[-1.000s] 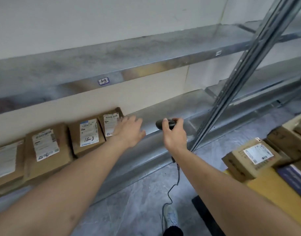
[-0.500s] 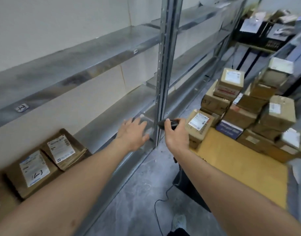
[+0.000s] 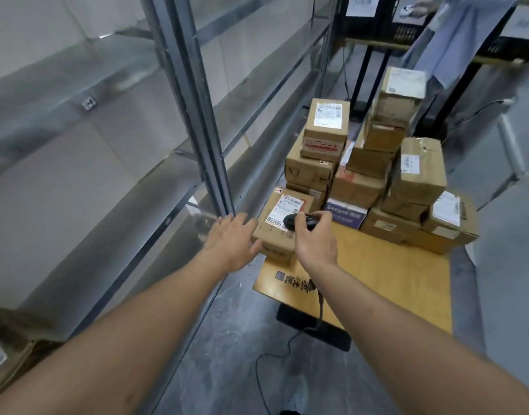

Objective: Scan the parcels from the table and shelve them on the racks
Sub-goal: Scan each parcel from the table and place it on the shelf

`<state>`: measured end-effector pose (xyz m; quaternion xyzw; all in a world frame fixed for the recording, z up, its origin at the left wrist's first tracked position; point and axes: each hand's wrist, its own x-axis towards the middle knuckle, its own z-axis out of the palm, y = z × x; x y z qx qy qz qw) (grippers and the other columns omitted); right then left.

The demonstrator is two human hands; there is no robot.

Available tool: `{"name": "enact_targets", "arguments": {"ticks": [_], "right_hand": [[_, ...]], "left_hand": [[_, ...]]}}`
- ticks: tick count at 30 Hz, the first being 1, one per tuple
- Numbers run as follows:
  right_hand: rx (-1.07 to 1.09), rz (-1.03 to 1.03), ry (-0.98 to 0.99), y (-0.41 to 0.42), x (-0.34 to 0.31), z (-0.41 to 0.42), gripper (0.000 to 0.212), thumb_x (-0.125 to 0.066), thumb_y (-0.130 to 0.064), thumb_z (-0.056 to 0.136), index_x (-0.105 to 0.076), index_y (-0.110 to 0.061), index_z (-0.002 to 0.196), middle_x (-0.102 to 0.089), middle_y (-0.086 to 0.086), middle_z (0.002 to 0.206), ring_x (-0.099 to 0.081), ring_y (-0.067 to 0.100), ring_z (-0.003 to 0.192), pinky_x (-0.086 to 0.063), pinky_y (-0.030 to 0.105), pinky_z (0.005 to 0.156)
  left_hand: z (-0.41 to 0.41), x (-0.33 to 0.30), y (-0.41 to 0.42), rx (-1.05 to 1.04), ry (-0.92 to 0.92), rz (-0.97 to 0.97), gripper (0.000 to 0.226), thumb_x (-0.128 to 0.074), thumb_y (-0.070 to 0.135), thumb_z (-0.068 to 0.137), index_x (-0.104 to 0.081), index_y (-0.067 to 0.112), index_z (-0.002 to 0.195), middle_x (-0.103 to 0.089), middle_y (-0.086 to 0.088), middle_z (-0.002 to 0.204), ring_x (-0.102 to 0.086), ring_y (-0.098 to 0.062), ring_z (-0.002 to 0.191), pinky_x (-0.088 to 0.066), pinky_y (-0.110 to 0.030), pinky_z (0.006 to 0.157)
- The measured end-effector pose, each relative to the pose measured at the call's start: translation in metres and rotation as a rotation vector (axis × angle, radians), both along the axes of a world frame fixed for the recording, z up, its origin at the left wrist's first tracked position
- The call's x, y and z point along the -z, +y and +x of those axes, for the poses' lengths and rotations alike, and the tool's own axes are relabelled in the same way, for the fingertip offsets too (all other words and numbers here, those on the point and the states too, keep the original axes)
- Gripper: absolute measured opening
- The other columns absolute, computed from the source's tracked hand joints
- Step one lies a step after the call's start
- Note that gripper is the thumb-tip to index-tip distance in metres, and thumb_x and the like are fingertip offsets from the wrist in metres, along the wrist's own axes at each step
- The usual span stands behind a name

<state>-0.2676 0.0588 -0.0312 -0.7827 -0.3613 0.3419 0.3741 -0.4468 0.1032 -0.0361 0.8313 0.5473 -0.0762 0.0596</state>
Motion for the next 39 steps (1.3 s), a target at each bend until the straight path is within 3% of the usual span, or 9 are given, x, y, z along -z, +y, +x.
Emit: {"name": "enact_targets", "arguments": {"ticks": [15, 23, 26, 29, 32, 36, 39], "right_hand": [[0.042, -0.147, 0.006, 0.076, 0.057, 0.043, 0.036, -0.049, -0.056, 0.104, -0.045, -0.027, 0.127, -0.067, -0.003, 0.112, -0.064, 0.025, 0.103, -0.053, 0.045, 0.095], [0.135, -0.225, -0.061, 0.100, 0.098, 0.031, 0.035, -0.048, -0.052, 0.106, -0.044, -0.025, 0.129, -0.064, -0.005, 0.103, -0.062, 0.025, 0.094, -0.046, 0.038, 0.080], [0.179, -0.231, -0.091, 0.100, 0.108, 0.029, 0.040, -0.049, -0.050, 0.107, -0.043, -0.025, 0.137, -0.061, -0.007, 0.103, -0.057, 0.020, 0.092, -0.043, 0.035, 0.080], [0.213, -0.210, -0.126, 0.100, 0.115, 0.025, 0.040, -0.051, -0.050, 0.106, -0.045, -0.026, 0.138, -0.064, -0.008, 0.104, -0.060, 0.018, 0.092, -0.046, 0.034, 0.081], [0.235, -0.206, -0.147, 0.102, 0.117, 0.021, 0.040, -0.051, -0.051, 0.105, -0.045, -0.027, 0.136, -0.066, -0.007, 0.103, -0.063, 0.019, 0.092, -0.050, 0.036, 0.080], [0.274, -0.204, -0.156, 0.102, 0.119, 0.016, 0.040, -0.051, -0.051, 0.105, -0.045, -0.027, 0.136, -0.065, -0.010, 0.099, -0.063, 0.019, 0.092, -0.047, 0.035, 0.080], [0.299, -0.199, -0.155, 0.101, 0.120, 0.013, 0.039, -0.051, -0.052, 0.105, -0.045, -0.029, 0.135, -0.065, -0.010, 0.099, -0.063, 0.019, 0.092, -0.048, 0.035, 0.081]], "left_hand": [[0.041, 0.071, 0.099, 0.014, -0.055, -0.171, 0.056, -0.046, 0.050, 0.104, -0.040, 0.022, 0.153, -0.049, -0.006, 0.149, -0.050, -0.030, 0.132, -0.042, -0.044, 0.109], [0.031, 0.122, 0.154, -0.026, -0.190, -0.328, 0.062, -0.050, 0.050, 0.103, -0.031, 0.019, 0.153, -0.048, -0.013, 0.145, -0.056, -0.036, 0.125, -0.049, -0.049, 0.103], [0.024, 0.147, 0.169, -0.061, -0.353, -0.472, 0.077, -0.054, 0.061, 0.097, -0.023, 0.028, 0.159, -0.055, -0.008, 0.140, -0.060, -0.031, 0.121, -0.052, -0.051, 0.102], [0.018, 0.170, 0.174, -0.158, -0.638, -0.681, 0.077, -0.064, 0.062, 0.094, -0.025, 0.045, 0.158, -0.064, 0.012, 0.136, -0.065, -0.015, 0.119, -0.053, -0.048, 0.104], [0.016, 0.181, 0.173, -0.280, -0.775, -0.827, 0.088, -0.064, 0.067, 0.092, -0.004, 0.064, 0.156, -0.059, 0.019, 0.141, -0.063, -0.011, 0.122, -0.047, -0.043, 0.109], [0.017, 0.192, 0.171, -0.323, -0.909, -0.911, 0.088, -0.060, 0.043, 0.104, 0.008, 0.070, 0.152, -0.053, 0.022, 0.141, -0.059, 0.007, 0.115, -0.045, -0.030, 0.101], [0.014, 0.196, 0.169, -0.324, -0.949, -0.933, 0.090, -0.060, 0.035, 0.104, 0.007, 0.076, 0.147, -0.052, 0.030, 0.139, -0.062, 0.005, 0.116, -0.048, -0.028, 0.100]]}}
